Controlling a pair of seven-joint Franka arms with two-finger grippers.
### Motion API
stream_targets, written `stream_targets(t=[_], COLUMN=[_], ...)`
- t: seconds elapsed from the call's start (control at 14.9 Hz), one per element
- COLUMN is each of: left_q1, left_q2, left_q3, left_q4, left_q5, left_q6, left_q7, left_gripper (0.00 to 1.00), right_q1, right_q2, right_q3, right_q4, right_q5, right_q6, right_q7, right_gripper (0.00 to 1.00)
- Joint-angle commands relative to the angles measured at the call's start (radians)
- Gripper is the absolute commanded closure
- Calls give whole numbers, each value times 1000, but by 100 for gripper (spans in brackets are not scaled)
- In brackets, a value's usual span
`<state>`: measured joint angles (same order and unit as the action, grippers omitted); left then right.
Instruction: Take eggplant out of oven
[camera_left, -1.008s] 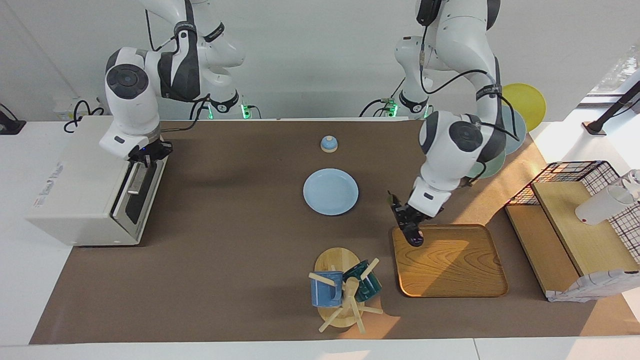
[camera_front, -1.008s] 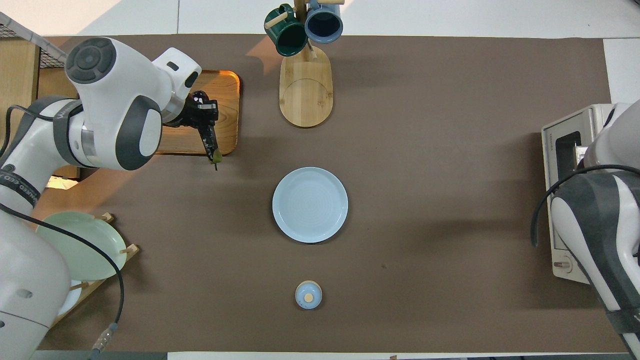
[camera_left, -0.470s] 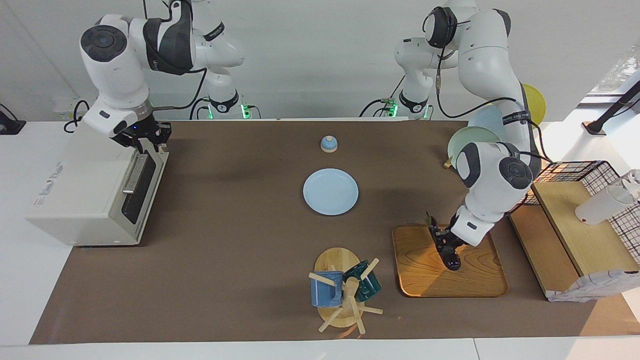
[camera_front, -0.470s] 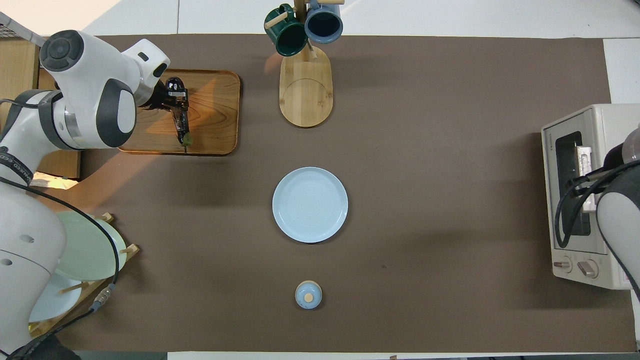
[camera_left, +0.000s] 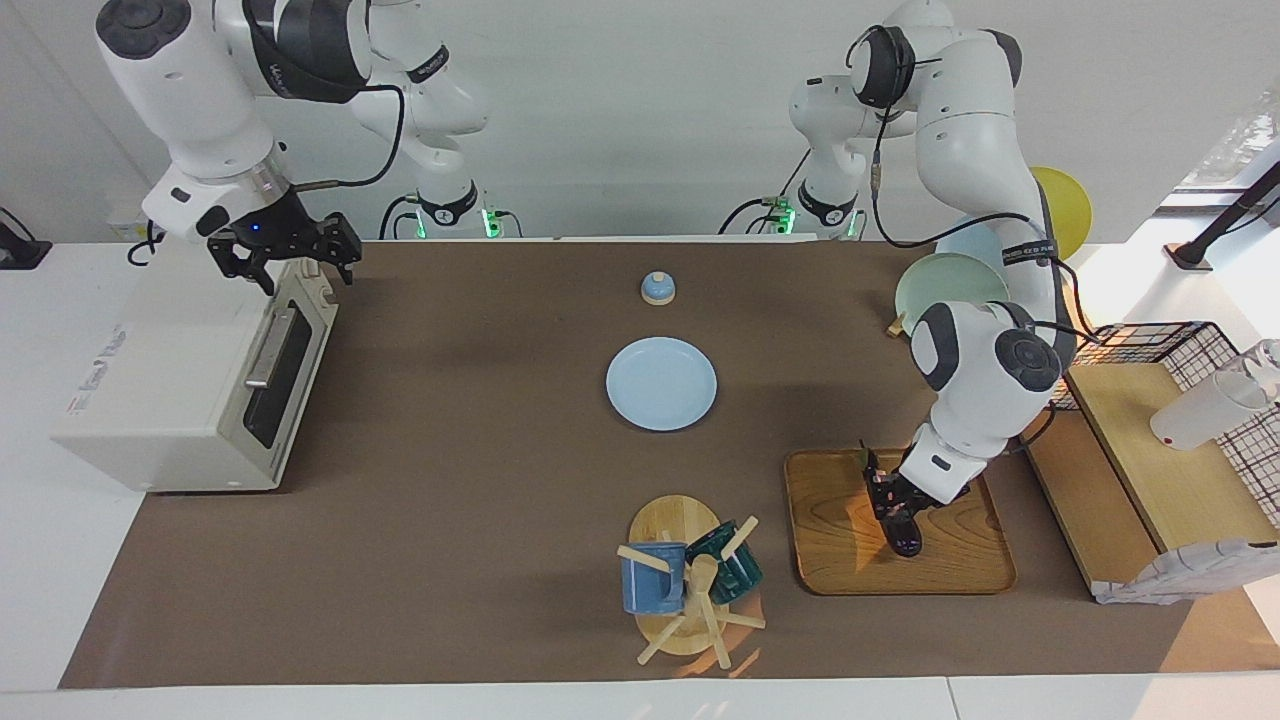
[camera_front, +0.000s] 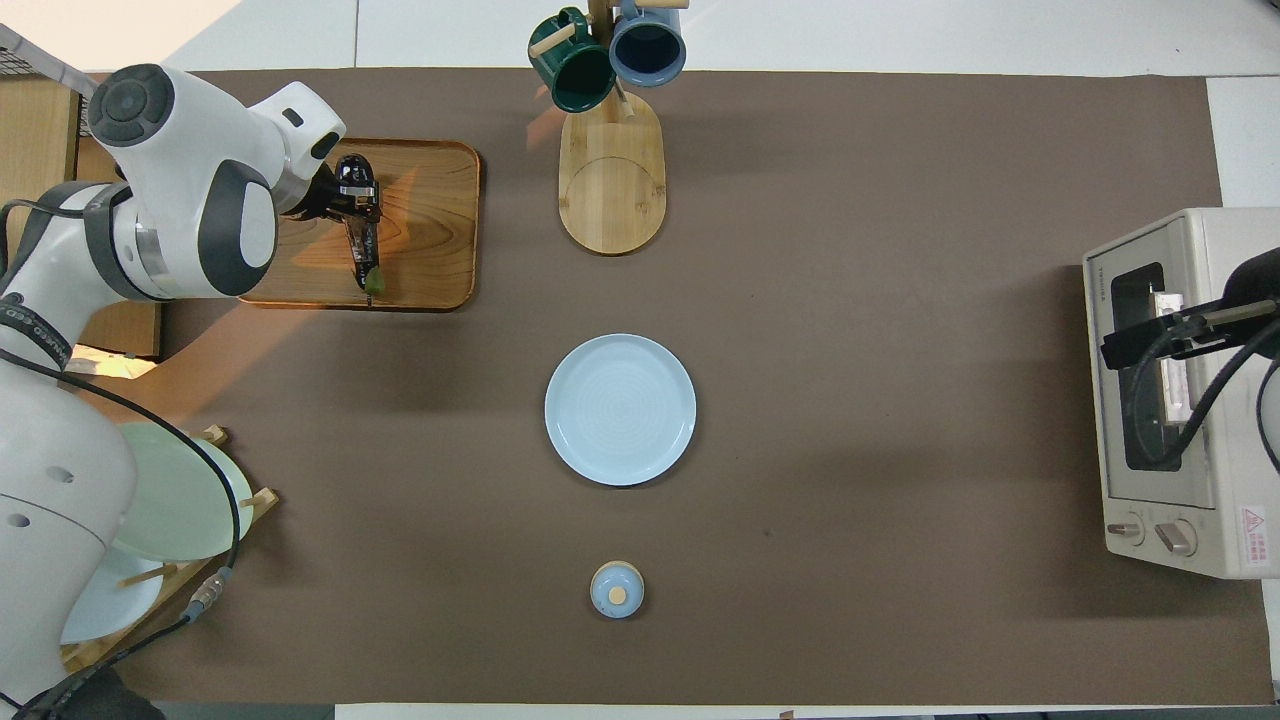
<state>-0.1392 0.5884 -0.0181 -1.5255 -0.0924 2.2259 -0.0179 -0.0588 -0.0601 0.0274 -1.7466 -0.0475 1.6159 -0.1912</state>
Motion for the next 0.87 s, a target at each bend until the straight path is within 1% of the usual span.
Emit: stream_targets(t=[0.0,0.13,0.2,0.27,0.34,0.47,0.81], left_q1=[26,24,26,27,35,56,58], left_q2=[-10,-30,-51,-83,-117,-189,-344], left_q3=[-3,-3,-3,-2,-2,0,23], left_q4=[4,16,15,11,7,8,1], left_q5=[2,-6,-7,-9,-7,0,6], left_q6=[-18,-55,-71,-95,-124,-216,-425], left_q7=[18,16,16,12,9,10,7], left_gripper=[0,0,0,0,0,0,0], right_q1=[-4,2,2,1,2,5,5], right_q2=[34,37,55,92,89,85,76], right_q3=[14,6,11,8,12,14,6], right_q4=[50,50,53,94,129,122,119], right_q5=[26,25,28,23,8,14,14], right_q6=[-44,-53,-56,-85,-105,-126,-125], right_q7=[59,61,68,90,95,99,130], right_gripper=[0,0,0,0,0,0,0])
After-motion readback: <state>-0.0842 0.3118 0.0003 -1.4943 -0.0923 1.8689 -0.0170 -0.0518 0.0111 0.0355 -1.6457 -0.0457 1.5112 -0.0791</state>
